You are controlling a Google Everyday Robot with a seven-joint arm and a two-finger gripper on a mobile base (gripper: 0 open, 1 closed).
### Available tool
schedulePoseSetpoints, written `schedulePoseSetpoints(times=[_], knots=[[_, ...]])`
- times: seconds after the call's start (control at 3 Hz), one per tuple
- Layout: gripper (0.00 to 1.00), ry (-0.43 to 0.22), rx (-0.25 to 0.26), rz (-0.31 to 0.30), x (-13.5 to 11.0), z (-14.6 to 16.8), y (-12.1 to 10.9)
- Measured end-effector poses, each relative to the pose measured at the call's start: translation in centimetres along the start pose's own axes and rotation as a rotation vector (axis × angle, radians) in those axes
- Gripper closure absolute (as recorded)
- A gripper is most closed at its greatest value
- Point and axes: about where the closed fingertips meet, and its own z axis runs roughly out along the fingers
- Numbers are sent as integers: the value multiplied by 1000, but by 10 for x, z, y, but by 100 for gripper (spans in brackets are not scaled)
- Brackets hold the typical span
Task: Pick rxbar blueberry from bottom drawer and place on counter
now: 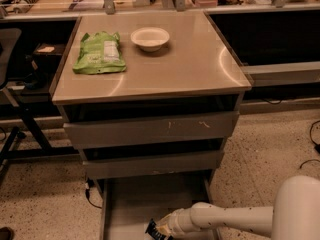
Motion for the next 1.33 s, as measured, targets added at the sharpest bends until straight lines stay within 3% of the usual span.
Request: schedulePoseSetpoints(times=[0.33,0.67,1.0,1.33], knots=[[100,11,24,4,-18,-36,11],[100,15,78,-57,-58,-84,14],[100,15,78,-57,-58,-84,14],[100,14,101,-79,-76,-101,17]])
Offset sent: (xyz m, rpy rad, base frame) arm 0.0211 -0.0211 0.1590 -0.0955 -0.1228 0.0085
